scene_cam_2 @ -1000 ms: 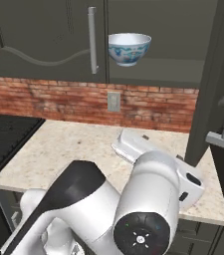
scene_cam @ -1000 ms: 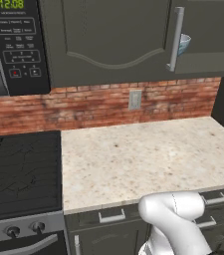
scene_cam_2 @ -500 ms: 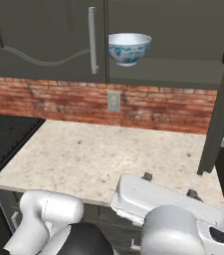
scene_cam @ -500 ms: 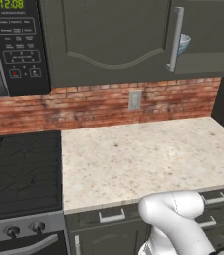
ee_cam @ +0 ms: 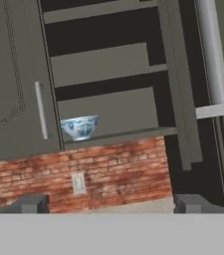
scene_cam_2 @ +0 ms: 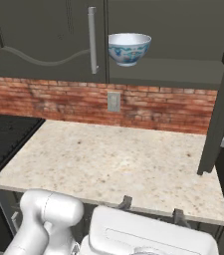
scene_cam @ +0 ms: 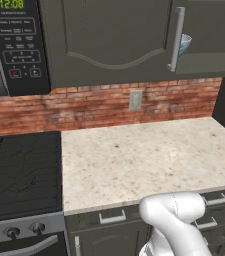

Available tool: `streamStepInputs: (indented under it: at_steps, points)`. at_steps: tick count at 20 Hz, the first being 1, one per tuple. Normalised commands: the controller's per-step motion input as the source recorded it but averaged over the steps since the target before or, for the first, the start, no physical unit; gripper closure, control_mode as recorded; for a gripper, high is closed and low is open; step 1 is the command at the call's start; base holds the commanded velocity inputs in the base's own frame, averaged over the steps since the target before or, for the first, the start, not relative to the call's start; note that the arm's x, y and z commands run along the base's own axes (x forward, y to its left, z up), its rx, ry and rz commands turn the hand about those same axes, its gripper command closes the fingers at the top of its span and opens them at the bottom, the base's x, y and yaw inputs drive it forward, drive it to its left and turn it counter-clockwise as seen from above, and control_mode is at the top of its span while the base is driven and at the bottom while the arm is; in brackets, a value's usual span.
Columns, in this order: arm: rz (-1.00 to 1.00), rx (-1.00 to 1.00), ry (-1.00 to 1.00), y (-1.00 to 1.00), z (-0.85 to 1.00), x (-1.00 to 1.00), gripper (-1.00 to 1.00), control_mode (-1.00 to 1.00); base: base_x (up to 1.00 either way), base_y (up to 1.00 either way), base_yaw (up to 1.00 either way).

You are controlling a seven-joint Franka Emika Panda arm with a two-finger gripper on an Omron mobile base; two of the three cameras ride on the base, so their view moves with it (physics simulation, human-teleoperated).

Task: Open the cabinet. Pick the bowls from the counter and place them in the cabinet. Then close the cabinet.

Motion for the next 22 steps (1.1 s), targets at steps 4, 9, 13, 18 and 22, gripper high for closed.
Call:
streamStepInputs:
  at_steps: [4, 9, 13, 18, 22]
  points:
    - [0.00, 0.17, 0.00, -0.52, 0.97, 0.38, -1.00, -1.00, 0.00, 0.00, 0.00]
    - [0.03, 0.12, 0.00, -0.51, 0.46, 0.48, -1.00, -1.00, 0.00, 0.00, 0.00]
    - [0.03, 0.10, 0.20, -0.95, -0.01, -0.21, -1.00, -1.00, 0.00, 0.00, 0.00]
    - [0.00, 0.06, 0.11, -0.44, 0.00, -0.21, -1.00, -1.00, 0.00, 0.00, 0.00]
    - [0.00, 0.00, 0.00, -0.14, -0.03, 0.00, -1.00, -1.00, 0.00, 0.00, 0.00]
